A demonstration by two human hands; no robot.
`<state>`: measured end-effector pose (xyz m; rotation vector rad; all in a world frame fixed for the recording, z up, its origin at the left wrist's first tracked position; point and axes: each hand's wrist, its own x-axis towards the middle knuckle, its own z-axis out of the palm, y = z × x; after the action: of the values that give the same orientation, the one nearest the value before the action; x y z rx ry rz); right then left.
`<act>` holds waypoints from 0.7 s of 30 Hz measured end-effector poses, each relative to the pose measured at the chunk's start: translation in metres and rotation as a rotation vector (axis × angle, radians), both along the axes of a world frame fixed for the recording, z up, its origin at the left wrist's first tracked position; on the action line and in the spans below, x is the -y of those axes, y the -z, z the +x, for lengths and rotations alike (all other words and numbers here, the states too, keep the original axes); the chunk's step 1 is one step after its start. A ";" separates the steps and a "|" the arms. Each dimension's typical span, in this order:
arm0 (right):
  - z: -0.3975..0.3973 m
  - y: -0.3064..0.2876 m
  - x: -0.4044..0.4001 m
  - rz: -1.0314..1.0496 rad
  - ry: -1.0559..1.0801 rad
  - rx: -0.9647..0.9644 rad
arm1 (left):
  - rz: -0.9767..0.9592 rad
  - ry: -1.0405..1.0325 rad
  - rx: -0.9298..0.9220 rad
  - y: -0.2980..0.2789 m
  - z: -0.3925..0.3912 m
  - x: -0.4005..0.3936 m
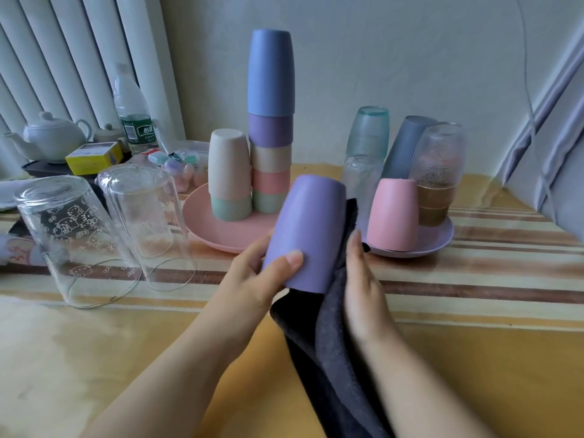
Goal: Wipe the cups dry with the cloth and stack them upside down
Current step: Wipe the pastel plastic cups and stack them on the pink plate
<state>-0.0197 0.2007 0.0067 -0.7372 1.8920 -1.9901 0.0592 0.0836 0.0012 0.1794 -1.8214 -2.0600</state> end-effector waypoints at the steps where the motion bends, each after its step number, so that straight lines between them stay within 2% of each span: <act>1: 0.004 0.001 0.003 0.035 -0.039 0.029 | 0.048 -0.019 -0.017 -0.001 -0.001 0.003; 4: 0.012 0.005 0.009 0.034 -0.124 -0.002 | 0.072 -0.074 -0.013 -0.002 -0.001 0.016; 8: 0.012 -0.003 0.005 -0.082 -0.090 -0.082 | 0.006 -0.120 -0.024 -0.001 -0.002 0.022; 11: 0.008 -0.003 0.003 -0.112 -0.051 -0.115 | -0.019 -0.269 -0.062 -0.002 -0.003 0.018; 14: 0.009 0.001 0.005 -0.062 -0.027 -0.226 | -0.144 -0.336 -0.054 -0.006 0.001 0.012; 18: 0.017 0.005 0.012 0.005 -0.078 -0.281 | -0.229 -0.328 0.012 -0.006 0.002 0.009; 21: 0.014 0.001 0.009 -0.006 0.026 -0.221 | -0.314 -0.243 0.063 -0.002 0.000 0.008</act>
<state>-0.0060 0.1914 0.0056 -0.9746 2.0265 -2.0018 0.0596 0.0756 0.0034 0.3616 -2.0207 -1.5999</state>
